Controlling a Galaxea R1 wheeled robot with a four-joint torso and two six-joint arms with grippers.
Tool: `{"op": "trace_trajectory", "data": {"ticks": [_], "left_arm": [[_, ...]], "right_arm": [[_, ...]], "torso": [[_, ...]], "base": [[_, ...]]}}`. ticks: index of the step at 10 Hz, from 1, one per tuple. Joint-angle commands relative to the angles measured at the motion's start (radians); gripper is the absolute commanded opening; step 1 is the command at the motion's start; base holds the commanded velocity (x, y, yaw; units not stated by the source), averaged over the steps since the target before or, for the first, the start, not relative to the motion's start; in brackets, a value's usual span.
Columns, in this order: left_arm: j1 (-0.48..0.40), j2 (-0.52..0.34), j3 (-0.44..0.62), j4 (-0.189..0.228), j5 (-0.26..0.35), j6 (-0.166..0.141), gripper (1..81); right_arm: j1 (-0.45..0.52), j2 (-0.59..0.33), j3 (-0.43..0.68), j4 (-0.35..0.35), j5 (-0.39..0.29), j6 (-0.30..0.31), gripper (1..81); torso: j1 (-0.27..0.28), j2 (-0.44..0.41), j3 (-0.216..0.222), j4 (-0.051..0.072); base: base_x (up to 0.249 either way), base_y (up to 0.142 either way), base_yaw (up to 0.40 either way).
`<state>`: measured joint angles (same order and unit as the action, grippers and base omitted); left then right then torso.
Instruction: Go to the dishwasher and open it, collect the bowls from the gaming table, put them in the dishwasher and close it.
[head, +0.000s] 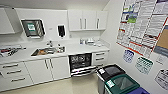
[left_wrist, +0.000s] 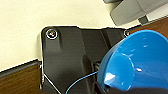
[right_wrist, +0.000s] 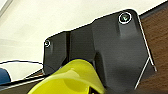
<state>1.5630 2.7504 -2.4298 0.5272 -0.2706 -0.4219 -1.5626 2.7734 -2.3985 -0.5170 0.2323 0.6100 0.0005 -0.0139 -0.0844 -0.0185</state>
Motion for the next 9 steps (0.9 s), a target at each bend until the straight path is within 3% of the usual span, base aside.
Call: {"op": "trace_trajectory", "data": {"ticks": [1,7,9], "left_arm": [[-0.031,-0.018,0.006,0.005,0.025,0.000,1.0],[-0.031,-0.020,0.006,0.005,0.025,0.000,1.0],[-0.031,-0.020,0.006,0.005,0.025,-0.001,1.0]], "right_arm": [[0.034,-0.018,0.007,-0.011,-0.034,-0.001,1.0],[0.034,-0.016,0.007,-0.012,-0.036,-0.001,1.0],[0.035,-0.016,0.007,-0.011,-0.036,-0.001,1.0]], "torso": [[0.000,0.000,0.000,0.000],[0.000,0.000,0.000,0.000],[0.000,0.000,0.000,0.000]], "base": [[0.101,0.061,0.000],[0.102,0.061,0.000],[0.102,0.000,0.000]]}}
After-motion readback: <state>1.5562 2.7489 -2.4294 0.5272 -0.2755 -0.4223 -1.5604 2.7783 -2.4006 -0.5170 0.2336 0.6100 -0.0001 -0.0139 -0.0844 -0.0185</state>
